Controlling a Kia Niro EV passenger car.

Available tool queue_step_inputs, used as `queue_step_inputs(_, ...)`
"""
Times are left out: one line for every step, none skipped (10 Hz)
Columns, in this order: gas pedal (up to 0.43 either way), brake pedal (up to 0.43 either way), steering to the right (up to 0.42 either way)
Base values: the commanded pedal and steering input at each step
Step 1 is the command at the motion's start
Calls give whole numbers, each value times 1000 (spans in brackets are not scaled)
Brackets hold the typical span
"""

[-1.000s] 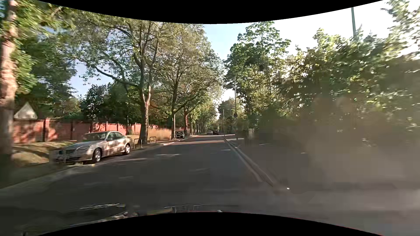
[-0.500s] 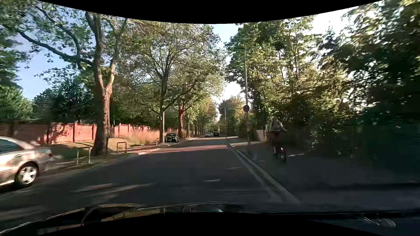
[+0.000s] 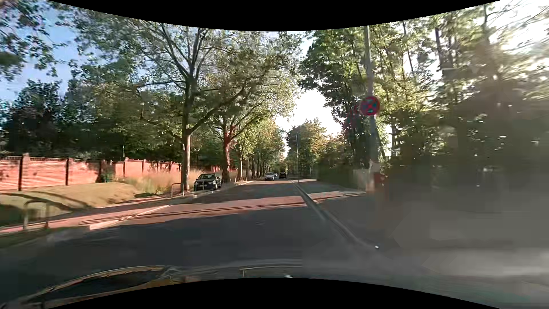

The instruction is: Follow the waypoints while adhering to traffic rules and regulations

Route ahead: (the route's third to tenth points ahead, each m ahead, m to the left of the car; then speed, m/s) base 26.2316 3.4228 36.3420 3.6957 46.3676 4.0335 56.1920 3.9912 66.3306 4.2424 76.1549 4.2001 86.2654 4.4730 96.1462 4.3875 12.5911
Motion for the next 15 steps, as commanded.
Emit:
queue_step_inputs(98, 0, -1)
queue_step_inputs(98, 0, -1)
queue_step_inputs(98, 0, 0)
queue_step_inputs(98, 0, 0)
queue_step_inputs(98, 0, 0)
queue_step_inputs(98, 0, 0)
queue_step_inputs(98, 0, 0)
queue_step_inputs(98, 0, 0)
queue_step_inputs(98, 0, 0)
queue_step_inputs(98, 0, 0)
queue_step_inputs(110, 0, 0)
queue_step_inputs(110, 0, 0)
queue_step_inputs(110, 0, 0)
queue_step_inputs(110, 0, 0)
queue_step_inputs(110, 0, 0)
